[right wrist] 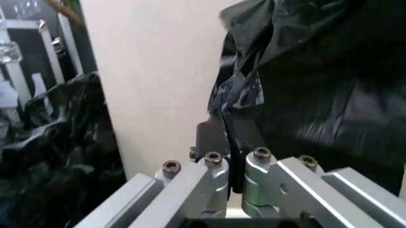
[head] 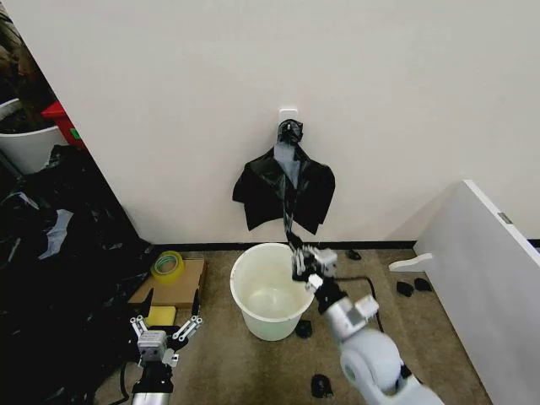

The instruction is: Place the garbage bag over the trash bin.

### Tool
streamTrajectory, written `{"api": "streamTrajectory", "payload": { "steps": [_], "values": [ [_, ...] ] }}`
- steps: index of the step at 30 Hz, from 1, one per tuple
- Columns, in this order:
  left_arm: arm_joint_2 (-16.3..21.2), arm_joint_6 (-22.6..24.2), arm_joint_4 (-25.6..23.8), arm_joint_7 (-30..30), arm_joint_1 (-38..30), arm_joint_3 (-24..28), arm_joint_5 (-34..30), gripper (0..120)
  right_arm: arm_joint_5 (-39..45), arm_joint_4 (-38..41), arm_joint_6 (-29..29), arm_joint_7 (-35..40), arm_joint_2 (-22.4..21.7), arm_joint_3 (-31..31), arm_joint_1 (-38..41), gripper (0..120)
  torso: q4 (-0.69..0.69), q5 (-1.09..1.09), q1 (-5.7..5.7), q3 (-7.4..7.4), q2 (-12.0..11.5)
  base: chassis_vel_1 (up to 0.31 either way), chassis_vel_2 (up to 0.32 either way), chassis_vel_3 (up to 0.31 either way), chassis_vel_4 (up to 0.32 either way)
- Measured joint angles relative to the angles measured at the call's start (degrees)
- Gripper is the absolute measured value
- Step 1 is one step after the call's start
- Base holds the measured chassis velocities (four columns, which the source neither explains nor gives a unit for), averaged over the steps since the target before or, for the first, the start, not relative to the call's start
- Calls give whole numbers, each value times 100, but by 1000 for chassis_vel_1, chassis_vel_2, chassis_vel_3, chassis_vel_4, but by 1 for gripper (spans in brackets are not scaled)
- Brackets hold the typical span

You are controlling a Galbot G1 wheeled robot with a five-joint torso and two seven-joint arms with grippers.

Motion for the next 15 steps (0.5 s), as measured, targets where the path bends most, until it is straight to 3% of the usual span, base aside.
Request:
{"api": "streamTrajectory", "payload": {
  "steps": [15],
  "values": [
    [44, 14, 59, -4, -123, 1, -114, 99, -948, 203, 504, -168, -84, -220, -933, 0, 0, 0, 0, 1, 0, 0, 0, 0, 0]
  ]
}}
